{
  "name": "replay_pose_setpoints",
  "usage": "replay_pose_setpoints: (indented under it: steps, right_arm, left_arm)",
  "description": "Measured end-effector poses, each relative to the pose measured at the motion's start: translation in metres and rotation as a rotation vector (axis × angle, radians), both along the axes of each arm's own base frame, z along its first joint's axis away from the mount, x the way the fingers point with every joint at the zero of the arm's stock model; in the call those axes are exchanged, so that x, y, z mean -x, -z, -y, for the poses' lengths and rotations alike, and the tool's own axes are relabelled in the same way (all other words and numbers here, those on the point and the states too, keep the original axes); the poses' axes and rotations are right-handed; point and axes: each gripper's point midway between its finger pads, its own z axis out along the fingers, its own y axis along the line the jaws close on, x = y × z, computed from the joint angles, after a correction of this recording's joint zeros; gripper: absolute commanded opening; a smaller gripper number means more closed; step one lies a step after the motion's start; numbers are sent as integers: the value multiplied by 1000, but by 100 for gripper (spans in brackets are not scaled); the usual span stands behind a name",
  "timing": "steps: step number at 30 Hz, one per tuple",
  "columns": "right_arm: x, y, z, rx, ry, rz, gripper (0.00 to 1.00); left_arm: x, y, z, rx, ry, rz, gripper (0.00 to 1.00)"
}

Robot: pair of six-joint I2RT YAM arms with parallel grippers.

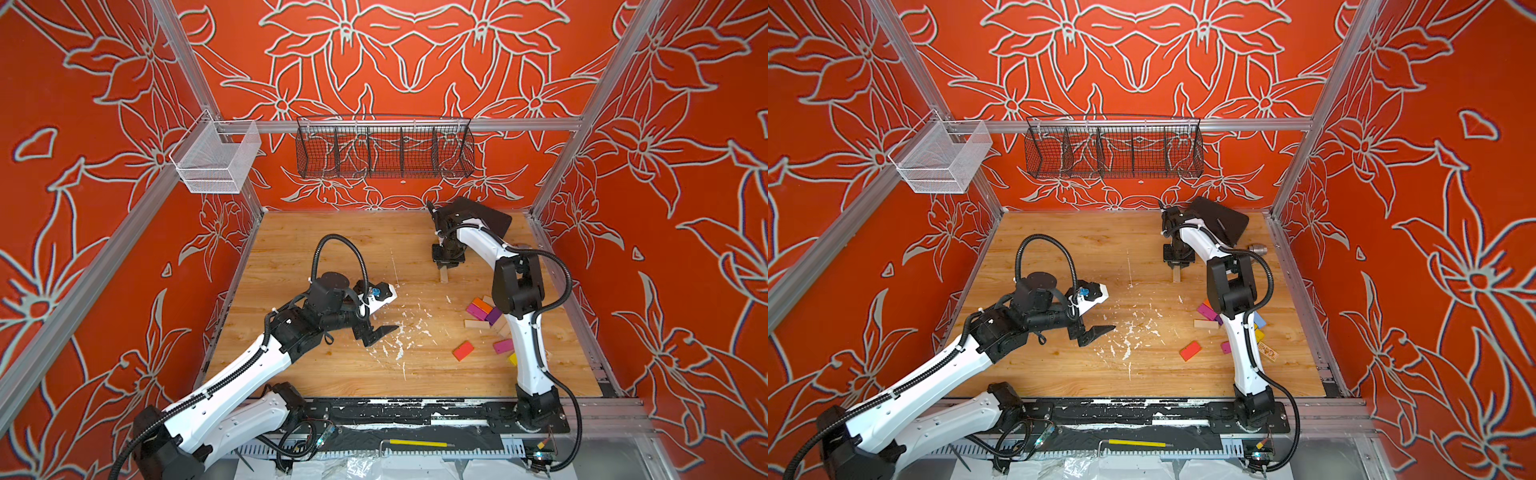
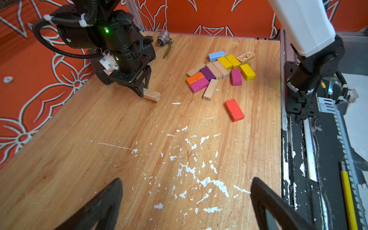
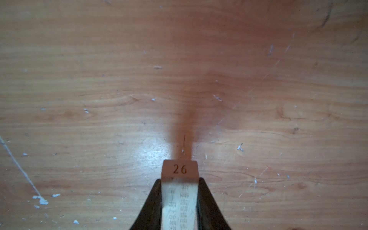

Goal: Assemble the letter k with building blocks
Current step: Place the building block at the center of the board.

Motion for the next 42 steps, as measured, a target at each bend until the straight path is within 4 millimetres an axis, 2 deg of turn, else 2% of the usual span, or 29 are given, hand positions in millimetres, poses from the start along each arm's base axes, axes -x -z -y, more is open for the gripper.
replay_pose_setpoints:
  steps: [9,17,34,39,42]
  right_arm:
    - [-7,11,1,17,10,-6,14]
    - [-6,18,3,27,14,-20,20]
    - [-6,18,3,29,16,-20,49]
    - [-2,8,4,25,11,-10,54]
    - [12,-14,10,19,10,13,55]
  left_arm:
    - [0,-2,-1,21,15,-14,97]
    - [2,-2,1,29,34,-22,97]
    - [2,-3,1,33,38,-19,97]
    - [2,-3,1,33,38,-18,97]
    - [3,-3,2,36,44,-20,97]
